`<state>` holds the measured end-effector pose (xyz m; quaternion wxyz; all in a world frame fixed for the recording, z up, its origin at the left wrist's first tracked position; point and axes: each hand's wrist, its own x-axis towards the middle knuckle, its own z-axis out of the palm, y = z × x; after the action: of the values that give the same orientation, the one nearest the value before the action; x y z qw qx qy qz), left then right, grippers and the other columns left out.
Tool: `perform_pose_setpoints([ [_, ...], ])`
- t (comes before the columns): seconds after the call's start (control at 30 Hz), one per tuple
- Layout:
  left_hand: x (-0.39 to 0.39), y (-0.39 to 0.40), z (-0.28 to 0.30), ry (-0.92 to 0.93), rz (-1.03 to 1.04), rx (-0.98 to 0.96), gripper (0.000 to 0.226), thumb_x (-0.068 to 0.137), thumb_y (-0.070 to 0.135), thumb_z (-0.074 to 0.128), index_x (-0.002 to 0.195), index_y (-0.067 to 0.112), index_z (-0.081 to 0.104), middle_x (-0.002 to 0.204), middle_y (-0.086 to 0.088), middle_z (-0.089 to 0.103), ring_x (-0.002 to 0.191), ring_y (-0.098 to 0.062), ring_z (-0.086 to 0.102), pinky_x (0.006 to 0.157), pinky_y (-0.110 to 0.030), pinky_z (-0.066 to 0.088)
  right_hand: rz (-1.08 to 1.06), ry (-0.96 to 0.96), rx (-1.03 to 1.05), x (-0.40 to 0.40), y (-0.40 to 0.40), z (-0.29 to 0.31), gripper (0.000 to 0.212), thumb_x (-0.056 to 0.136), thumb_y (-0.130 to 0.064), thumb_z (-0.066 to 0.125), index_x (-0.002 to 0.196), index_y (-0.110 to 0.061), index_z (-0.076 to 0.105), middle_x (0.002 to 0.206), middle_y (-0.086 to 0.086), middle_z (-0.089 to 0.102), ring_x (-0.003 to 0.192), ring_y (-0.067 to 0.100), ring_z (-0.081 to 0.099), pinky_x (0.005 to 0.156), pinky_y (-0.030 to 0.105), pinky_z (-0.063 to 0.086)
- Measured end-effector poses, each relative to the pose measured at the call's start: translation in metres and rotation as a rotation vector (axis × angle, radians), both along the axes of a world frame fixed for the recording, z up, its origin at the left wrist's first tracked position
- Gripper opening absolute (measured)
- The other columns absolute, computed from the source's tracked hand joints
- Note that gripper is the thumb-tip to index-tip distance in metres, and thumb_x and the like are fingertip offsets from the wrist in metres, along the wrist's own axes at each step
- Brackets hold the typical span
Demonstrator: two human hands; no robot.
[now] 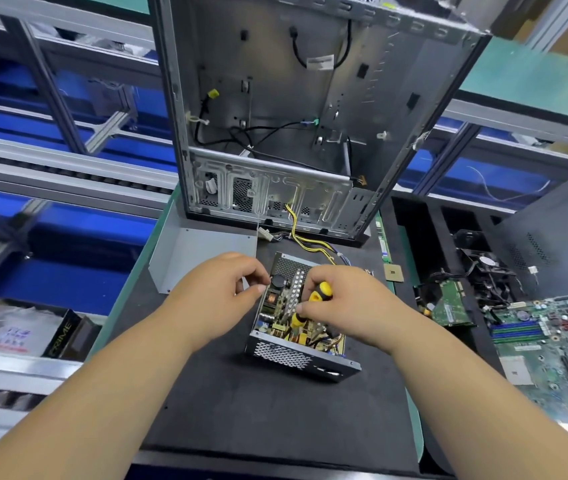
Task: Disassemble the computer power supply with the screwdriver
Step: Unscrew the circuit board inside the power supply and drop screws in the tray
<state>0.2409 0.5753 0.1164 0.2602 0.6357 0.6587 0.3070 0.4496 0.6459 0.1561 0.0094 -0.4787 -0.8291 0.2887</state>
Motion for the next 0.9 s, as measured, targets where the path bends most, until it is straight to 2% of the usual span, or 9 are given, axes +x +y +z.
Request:
perform_pose_setpoints([
  [0.1, 0.002, 0.001, 0.002, -0.007, 0.006, -0.016, 0.019, 0.090, 0.020, 0.064, 0.088, 0.039, 0.065, 0.090, 0.014, 0.060, 0.082, -0.005, 0.055, 0.079, -0.030, 0.050, -0.038, 0.086, 0.004, 0.006, 0.002, 0.012, 0.015, 0.077, -0.045, 0.073, 0.077, -0.036, 0.060, 0.071, -0.002, 0.062, 0.054, 0.009, 0.057, 0.052, 0.025, 0.044],
  [0.23, 0.006, 0.004, 0.005, -0.054, 0.034, -0.051, 0.024, 0.092, 0.020, 0.061, 0.086, 0.042, 0.066, 0.092, 0.016, 0.064, 0.085, 0.000, 0.055, 0.075, -0.021, 0.045, -0.086, 0.236, 0.028, 0.017, 0.006, 0.030, 0.015, 0.078, -0.042, 0.075, 0.076, -0.033, 0.064, 0.068, -0.006, 0.060, 0.057, 0.007, 0.054, 0.056, 0.028, 0.047],
  [0.33, 0.011, 0.009, 0.007, -0.121, 0.072, -0.090, 0.021, 0.094, 0.023, 0.061, 0.088, 0.042, 0.067, 0.086, 0.017, 0.066, 0.079, 0.002, 0.057, 0.070, -0.020, 0.044, -0.141, 0.361, 0.019, 0.028, 0.011, 0.045, 0.014, 0.079, -0.038, 0.076, 0.075, -0.029, 0.066, 0.070, -0.003, 0.064, 0.058, 0.007, 0.054, 0.056, 0.026, 0.046],
  [0.4, 0.016, 0.013, 0.008, -0.178, 0.127, -0.113, 0.020, 0.094, 0.024, 0.060, 0.086, 0.041, 0.068, 0.083, 0.015, 0.067, 0.075, 0.000, 0.060, 0.069, -0.025, 0.047, -0.180, 0.465, -0.002, 0.036, 0.014, 0.054, 0.014, 0.080, -0.034, 0.076, 0.074, -0.025, 0.067, 0.065, -0.004, 0.064, 0.055, 0.005, 0.052, 0.054, 0.019, 0.041],
  [0.47, 0.022, 0.020, 0.010, -0.260, 0.179, -0.141, 0.022, 0.095, 0.021, 0.057, 0.085, 0.037, 0.069, 0.083, 0.013, 0.071, 0.076, -0.006, 0.067, 0.070, -0.030, 0.049, -0.217, 0.560, -0.033, 0.044, 0.017, 0.061, 0.013, 0.083, -0.029, 0.075, 0.075, -0.022, 0.067, 0.061, -0.003, 0.065, 0.051, 0.003, 0.049, 0.050, 0.012, 0.038],
  [0.6, 0.043, 0.031, 0.021, -0.489, 0.188, -0.236, 0.023, 0.100, 0.015, 0.050, 0.093, 0.025, 0.070, 0.082, 0.009, 0.075, 0.074, -0.009, 0.072, 0.063, -0.027, 0.048, -0.269, 0.648, -0.039, 0.058, 0.019, 0.070, 0.014, 0.085, -0.027, 0.073, 0.076, -0.020, 0.066, 0.061, -0.003, 0.066, 0.048, -0.001, 0.048, 0.047, 0.010, 0.036],
  [0.73, 0.067, 0.041, 0.031, -0.736, 0.212, -0.326, 0.021, 0.103, 0.017, 0.047, 0.099, 0.015, 0.067, 0.082, -0.001, 0.077, 0.072, -0.013, 0.073, 0.060, -0.024, 0.050, -0.297, 0.662, -0.040, 0.078, 0.023, 0.073, 0.015, 0.083, -0.034, 0.071, 0.077, -0.022, 0.066, 0.065, 0.000, 0.068, 0.050, 0.003, 0.047, 0.048, 0.016, 0.037],
  [0.8, 0.078, 0.045, 0.034, -0.800, 0.235, -0.361, 0.019, 0.102, 0.018, 0.049, 0.100, 0.013, 0.067, 0.081, -0.004, 0.077, 0.068, -0.011, 0.072, 0.060, -0.022, 0.052, -0.315, 0.691, -0.047, 0.090, 0.026, 0.072, 0.015, 0.082, -0.035, 0.071, 0.076, -0.022, 0.066, 0.064, 0.000, 0.066, 0.050, 0.003, 0.047, 0.047, 0.015, 0.036],
  [0.9, 0.095, 0.052, 0.037, -0.881, 0.225, -0.397, 0.017, 0.101, 0.017, 0.052, 0.103, 0.008, 0.066, 0.079, -0.005, 0.076, 0.065, -0.010, 0.070, 0.059, -0.022, 0.052, -0.339, 0.717, -0.044, 0.109, 0.030, 0.069, 0.014, 0.084, -0.031, 0.072, 0.075, -0.021, 0.066, 0.065, 0.000, 0.065, 0.056, 0.006, 0.053, 0.055, 0.021, 0.040],
])
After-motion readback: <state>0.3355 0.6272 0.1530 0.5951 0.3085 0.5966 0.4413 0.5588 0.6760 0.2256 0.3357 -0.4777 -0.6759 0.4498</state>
